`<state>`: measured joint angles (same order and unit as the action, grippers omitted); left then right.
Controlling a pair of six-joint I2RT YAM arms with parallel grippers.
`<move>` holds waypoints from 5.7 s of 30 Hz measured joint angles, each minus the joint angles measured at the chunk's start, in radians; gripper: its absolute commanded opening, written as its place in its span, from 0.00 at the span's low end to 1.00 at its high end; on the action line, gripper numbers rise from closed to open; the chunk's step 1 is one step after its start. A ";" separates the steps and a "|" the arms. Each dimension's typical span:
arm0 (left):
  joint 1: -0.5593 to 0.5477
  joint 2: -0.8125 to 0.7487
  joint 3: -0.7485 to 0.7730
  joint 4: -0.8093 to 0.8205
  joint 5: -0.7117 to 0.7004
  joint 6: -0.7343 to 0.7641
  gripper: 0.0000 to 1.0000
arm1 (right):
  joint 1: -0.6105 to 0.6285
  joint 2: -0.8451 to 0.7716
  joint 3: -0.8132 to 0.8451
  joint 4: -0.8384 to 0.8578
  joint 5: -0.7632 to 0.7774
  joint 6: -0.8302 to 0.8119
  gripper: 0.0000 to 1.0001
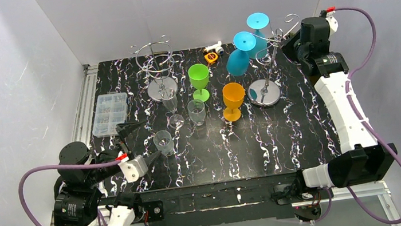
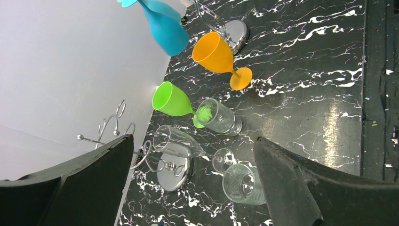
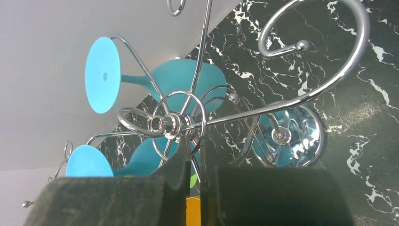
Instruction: Place the wine glass upside down on the wine glass rack
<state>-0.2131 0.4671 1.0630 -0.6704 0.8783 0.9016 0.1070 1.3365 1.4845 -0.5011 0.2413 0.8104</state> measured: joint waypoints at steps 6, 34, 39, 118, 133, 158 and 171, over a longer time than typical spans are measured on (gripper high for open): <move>0.000 -0.001 0.000 0.000 0.000 0.000 0.98 | 0.006 -0.014 -0.003 -0.009 0.016 0.008 0.33; 0.000 -0.005 0.000 -0.013 -0.028 -0.049 0.98 | 0.006 -0.119 0.229 -0.129 0.047 -0.220 0.70; 0.000 -0.013 0.000 -0.015 -0.029 -0.050 0.98 | 0.003 -0.121 0.204 -0.195 0.073 -0.307 0.72; 0.000 0.004 0.026 -0.024 -0.024 -0.057 0.98 | -0.012 0.188 0.422 -0.484 -0.234 -0.721 0.40; 0.000 0.003 0.034 -0.027 -0.025 -0.057 0.98 | -0.006 0.149 0.301 -0.414 -0.211 -0.676 0.01; 0.000 -0.009 0.033 -0.027 -0.027 -0.057 0.98 | 0.002 0.170 0.256 -0.294 -0.071 -0.209 0.01; 0.000 -0.040 0.024 -0.058 -0.025 -0.063 0.98 | 0.029 0.228 0.287 -0.254 -0.056 -0.047 0.01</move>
<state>-0.2131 0.4271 1.0874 -0.7280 0.8532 0.8383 0.1364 1.5642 1.7718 -0.7555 0.1852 0.7631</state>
